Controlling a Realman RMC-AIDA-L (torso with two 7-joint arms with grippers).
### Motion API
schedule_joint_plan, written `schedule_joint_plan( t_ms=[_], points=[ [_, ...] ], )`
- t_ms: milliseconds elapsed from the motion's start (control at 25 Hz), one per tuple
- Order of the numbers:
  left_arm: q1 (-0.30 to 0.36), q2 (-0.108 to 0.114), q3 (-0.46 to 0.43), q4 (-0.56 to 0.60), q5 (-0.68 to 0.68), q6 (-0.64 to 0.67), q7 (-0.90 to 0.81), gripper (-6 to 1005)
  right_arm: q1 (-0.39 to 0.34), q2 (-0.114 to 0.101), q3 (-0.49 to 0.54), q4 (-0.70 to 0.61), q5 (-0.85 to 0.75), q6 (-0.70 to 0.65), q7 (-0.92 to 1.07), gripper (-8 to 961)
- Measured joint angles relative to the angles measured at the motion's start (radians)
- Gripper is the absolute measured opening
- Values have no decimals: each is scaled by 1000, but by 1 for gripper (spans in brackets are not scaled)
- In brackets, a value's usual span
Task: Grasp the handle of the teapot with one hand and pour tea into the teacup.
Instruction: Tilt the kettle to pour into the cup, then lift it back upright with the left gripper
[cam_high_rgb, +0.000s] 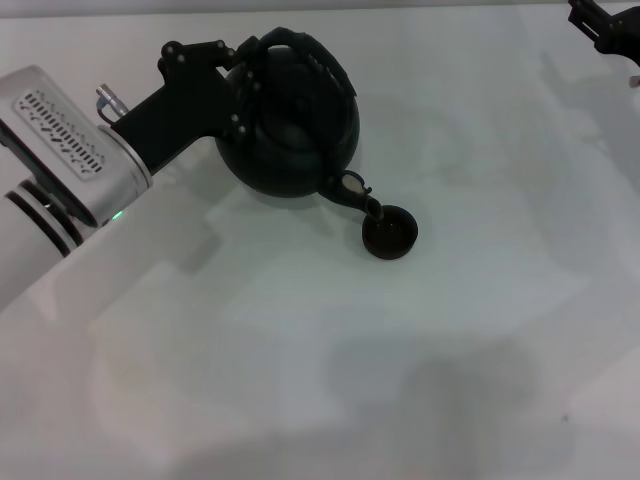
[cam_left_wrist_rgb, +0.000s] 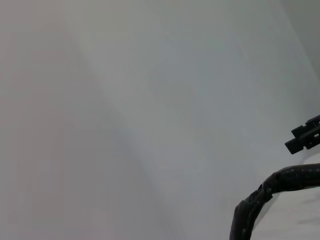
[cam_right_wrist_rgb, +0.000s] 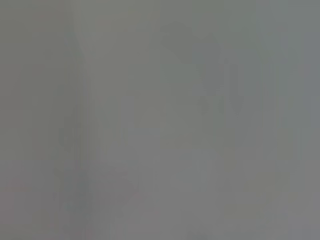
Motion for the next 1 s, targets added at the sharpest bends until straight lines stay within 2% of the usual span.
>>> schedule_joint_plan(
  t_ms=[600,1000],
  points=[
    [-9,-5,0,9,14,-14,43,84,-7,0,-6,2,-3,1,10,868],
    [-31,-4,-8,39,7,-82,117,83,-4,0,-4,3,-3,-1,10,868]
  ],
)
